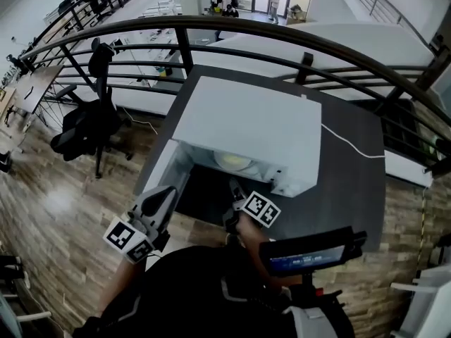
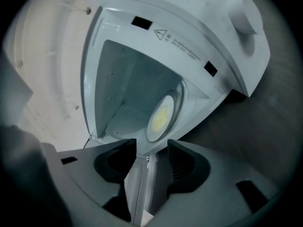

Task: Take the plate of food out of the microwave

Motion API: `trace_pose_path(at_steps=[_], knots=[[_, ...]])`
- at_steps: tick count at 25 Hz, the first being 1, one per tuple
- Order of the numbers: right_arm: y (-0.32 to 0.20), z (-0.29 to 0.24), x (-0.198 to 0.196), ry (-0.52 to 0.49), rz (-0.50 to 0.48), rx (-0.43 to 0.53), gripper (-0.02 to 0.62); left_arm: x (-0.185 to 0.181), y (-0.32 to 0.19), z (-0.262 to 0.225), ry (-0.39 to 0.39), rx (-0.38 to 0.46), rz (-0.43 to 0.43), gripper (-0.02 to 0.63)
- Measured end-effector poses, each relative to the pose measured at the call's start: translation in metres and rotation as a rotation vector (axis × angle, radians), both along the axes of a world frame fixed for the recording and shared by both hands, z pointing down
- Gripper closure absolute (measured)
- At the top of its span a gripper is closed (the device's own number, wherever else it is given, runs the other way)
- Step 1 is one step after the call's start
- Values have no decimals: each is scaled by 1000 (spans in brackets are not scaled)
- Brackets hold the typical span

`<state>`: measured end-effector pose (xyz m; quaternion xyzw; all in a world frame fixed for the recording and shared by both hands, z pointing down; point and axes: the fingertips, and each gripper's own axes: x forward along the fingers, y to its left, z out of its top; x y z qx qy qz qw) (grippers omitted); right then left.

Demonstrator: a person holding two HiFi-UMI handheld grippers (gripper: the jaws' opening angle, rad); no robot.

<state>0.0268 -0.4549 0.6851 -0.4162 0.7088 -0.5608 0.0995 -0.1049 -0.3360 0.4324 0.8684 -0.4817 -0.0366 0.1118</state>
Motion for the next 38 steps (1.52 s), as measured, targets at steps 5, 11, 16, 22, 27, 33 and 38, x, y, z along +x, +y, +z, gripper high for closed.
trace_pose_path(at_steps=[5, 11, 16, 22, 27, 33, 38], knots=[[-8, 15, -1, -64, 28, -64, 398, 4, 0, 2, -20, -12, -16, 601], [-30, 28, -11, -168, 70, -112, 368, 1, -4, 6, -44, -21, -28, 601], [-44, 31, -14, -243, 100, -151, 368, -1, -5, 2, -57, -25, -48, 601], [-38, 34, -14, -274, 118, -202, 365, 0, -3, 0, -58, -36, -67, 601], [-39, 46, -8, -312, 157, -232, 365, -1, -2, 1, -64, -43, -78, 601], [-47, 56, -11, -344, 188, -253, 365, -5, 0, 9, -83, -59, -94, 601], [-50, 58, -18, -366, 213, -274, 364, -10, 3, 7, -87, -56, -110, 601]])
